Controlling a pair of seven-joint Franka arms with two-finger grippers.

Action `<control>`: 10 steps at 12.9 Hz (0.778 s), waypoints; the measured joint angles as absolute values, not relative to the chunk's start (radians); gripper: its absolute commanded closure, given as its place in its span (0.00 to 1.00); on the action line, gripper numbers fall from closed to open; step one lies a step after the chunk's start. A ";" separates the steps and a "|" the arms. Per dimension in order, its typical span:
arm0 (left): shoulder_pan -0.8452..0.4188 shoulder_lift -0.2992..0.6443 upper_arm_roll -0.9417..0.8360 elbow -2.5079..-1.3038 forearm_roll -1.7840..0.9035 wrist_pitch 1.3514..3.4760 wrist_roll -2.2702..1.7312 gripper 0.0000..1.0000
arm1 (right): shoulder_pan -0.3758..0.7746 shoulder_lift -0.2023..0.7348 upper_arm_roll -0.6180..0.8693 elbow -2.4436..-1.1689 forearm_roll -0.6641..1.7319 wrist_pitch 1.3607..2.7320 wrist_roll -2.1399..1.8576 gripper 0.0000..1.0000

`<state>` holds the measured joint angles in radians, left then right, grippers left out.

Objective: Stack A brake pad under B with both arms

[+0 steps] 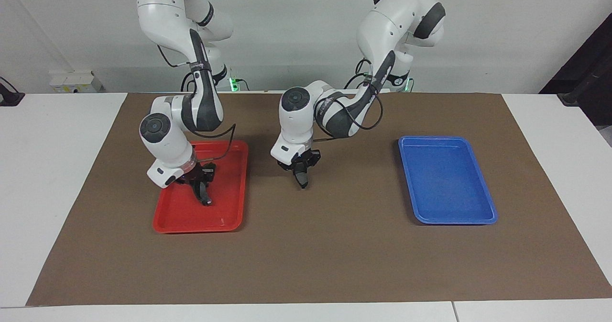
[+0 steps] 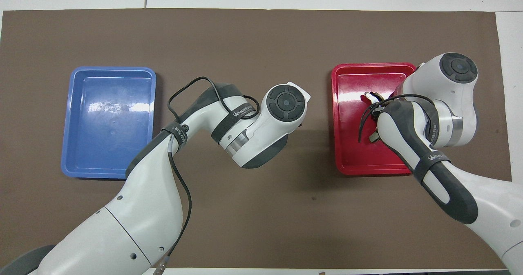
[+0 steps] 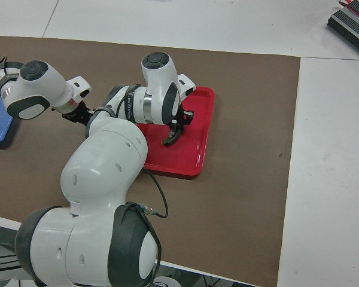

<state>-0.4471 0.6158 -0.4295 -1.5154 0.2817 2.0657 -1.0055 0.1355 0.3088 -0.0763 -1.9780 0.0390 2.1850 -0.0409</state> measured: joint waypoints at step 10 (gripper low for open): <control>-0.468 0.651 -0.430 -1.519 0.282 2.099 -1.006 0.86 | 0.137 0.296 -0.069 -1.790 0.069 1.958 -0.072 1.00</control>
<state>-0.4677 0.6507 -0.4303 -1.5189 0.2823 2.0988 -1.0055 0.1374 0.2960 -0.0691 -1.7900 0.0687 1.9584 -0.0725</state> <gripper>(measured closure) 0.630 0.568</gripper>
